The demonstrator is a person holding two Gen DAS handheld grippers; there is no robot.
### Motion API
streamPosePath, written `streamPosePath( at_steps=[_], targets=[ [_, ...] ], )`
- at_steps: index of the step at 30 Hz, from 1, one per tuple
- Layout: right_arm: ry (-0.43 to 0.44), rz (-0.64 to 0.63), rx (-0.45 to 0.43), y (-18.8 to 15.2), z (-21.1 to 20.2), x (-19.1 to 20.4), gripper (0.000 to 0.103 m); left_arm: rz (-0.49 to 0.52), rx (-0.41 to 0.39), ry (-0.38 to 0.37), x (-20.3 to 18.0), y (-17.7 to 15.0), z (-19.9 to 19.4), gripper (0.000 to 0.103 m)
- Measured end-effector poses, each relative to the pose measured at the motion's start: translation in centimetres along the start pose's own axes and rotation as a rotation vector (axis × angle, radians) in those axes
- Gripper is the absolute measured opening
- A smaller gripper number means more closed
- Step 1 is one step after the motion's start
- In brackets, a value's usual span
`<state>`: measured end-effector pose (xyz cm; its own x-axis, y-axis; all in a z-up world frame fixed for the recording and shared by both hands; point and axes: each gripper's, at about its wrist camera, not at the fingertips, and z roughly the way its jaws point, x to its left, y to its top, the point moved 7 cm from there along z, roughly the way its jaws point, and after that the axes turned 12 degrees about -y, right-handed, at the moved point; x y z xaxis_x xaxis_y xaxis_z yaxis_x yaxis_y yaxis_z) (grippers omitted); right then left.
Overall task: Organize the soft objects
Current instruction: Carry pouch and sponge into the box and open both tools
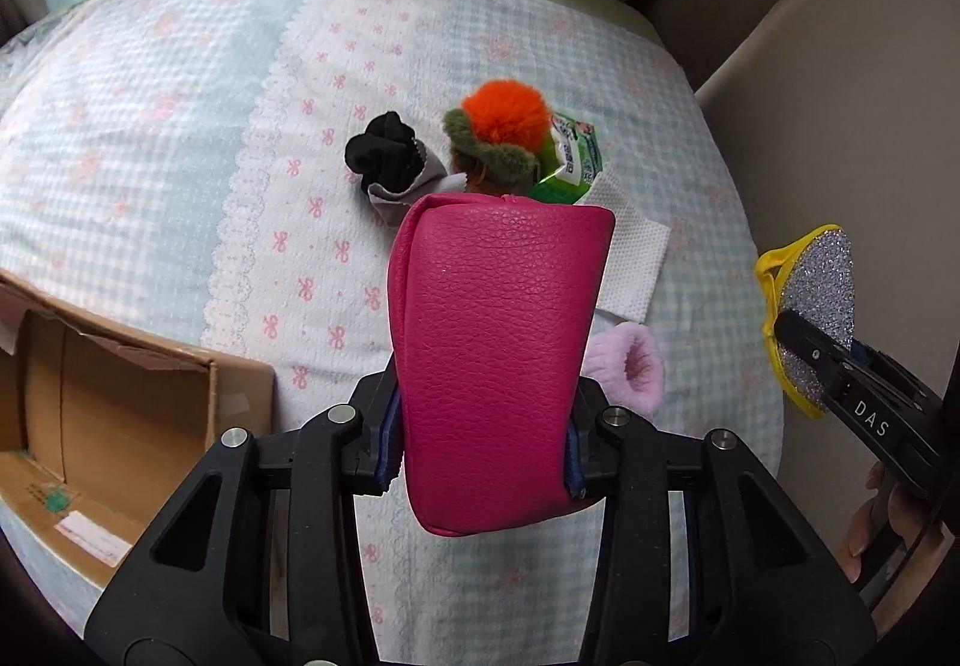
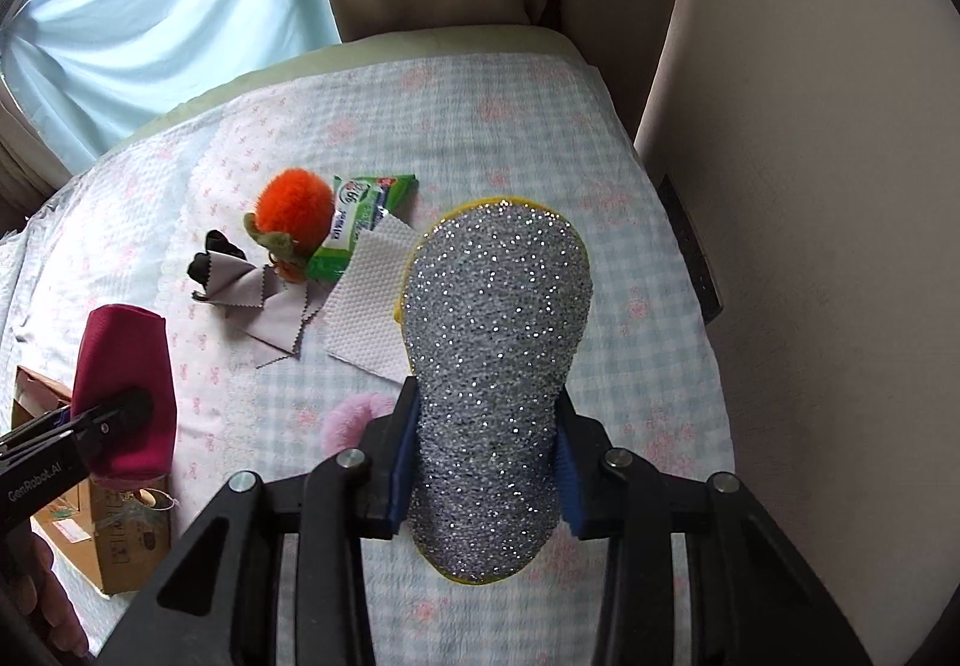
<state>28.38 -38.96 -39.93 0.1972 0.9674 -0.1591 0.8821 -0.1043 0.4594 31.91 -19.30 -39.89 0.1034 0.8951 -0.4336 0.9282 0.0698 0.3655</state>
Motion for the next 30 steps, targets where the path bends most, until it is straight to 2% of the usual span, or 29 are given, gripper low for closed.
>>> streamPosePath(
  at_steps=[7,13,19,23,26,30],
  targets=[
    [0.030,-0.029,-0.062,0.3,-9.2,1.7,0.035,0.012,-0.090,-0.015,-1.6,-0.2,-8.9,0.036],
    [0.086,-0.090,-0.098,-0.5,-16.3,6.4,0.035,-0.004,-0.149,0.035,1.5,-1.1,-17.0,0.036],
    [0.162,-0.162,-0.111,-1.6,-20.5,13.7,0.035,-0.047,-0.172,0.101,8.0,-2.1,-22.9,0.036],
    [0.207,-0.217,-0.104,-3.0,-22.1,19.7,0.035,-0.073,-0.167,0.132,13.2,-2.4,-25.4,0.036],
    [0.240,-0.236,-0.079,-4.2,-22.4,24.4,0.035,-0.071,-0.128,0.145,17.1,-2.6,-26.0,0.036],
    [0.257,-0.213,-0.015,-5.7,-20.7,29.5,0.035,-0.036,-0.037,0.142,21.8,-2.7,-24.5,0.036]
  ],
)
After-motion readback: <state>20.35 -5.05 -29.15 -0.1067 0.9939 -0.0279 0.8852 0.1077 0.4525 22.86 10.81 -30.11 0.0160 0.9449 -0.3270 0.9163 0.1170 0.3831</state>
